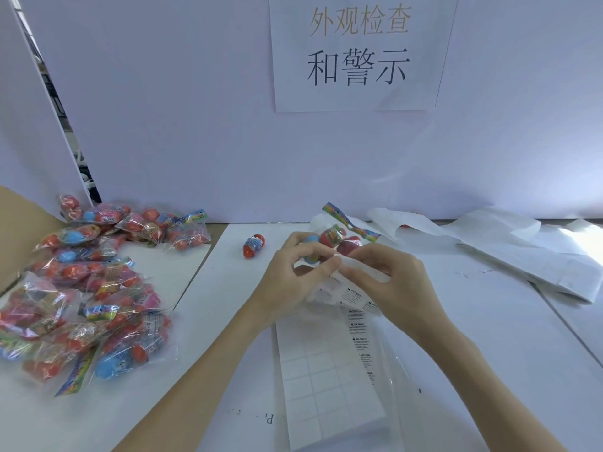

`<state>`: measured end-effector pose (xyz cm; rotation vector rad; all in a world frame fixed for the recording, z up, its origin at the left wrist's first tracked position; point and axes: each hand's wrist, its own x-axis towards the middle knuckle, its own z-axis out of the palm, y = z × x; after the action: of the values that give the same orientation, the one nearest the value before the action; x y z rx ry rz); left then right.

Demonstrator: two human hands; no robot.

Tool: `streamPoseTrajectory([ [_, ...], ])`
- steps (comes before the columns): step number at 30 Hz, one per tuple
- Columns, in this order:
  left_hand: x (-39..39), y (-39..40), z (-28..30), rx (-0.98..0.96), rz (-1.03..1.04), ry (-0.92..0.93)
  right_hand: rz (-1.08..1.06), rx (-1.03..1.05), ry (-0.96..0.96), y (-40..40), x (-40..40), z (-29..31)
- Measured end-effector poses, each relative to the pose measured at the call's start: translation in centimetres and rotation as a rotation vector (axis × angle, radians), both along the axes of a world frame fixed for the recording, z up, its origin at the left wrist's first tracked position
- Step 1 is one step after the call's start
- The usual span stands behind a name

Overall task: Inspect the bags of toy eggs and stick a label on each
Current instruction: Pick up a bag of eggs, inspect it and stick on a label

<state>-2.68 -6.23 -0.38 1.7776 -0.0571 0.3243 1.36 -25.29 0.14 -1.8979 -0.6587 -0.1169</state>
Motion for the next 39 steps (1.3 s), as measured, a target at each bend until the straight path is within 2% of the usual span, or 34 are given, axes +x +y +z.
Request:
streamPoseTrajectory([
  [5, 0.3, 0.3, 0.0, 0.044, 0.154, -0.053, -0.046, 0.067, 0.03, 0.2, 0.2, -0.1],
  [10, 0.8, 1.0, -0.1, 0.025, 0.357, -0.037, 0.003, 0.084, 0.139, 0.2, 0.4, 0.0],
  [13, 0.9, 0.9, -0.1, 0.07, 0.342, -0.055, -0.024, 0.113, 0.168, 0.2, 0.5, 0.0],
  [19, 0.7, 0.9, -0.3, -0.031, 0.179, -0.076, -0.075, 0.145, 0.199, 0.1, 0.7, -0.1],
  [26, 0.9, 1.7, -0.4, -0.017, 0.225, -0.051, -0.047, 0.212, 0.163, 0.6, 0.2, 0.0],
  [35, 0.4, 1.2, -0.4, 0.068, 0.158, -0.071, -0.058, 0.148, 0.208, 0.8, 0.1, -0.3],
  [39, 0.4, 0.8, -0.6, 0.211, 0.137, -0.134, -0.044, 0.123, 0.146, 1.1, -0.1, -0.7],
])
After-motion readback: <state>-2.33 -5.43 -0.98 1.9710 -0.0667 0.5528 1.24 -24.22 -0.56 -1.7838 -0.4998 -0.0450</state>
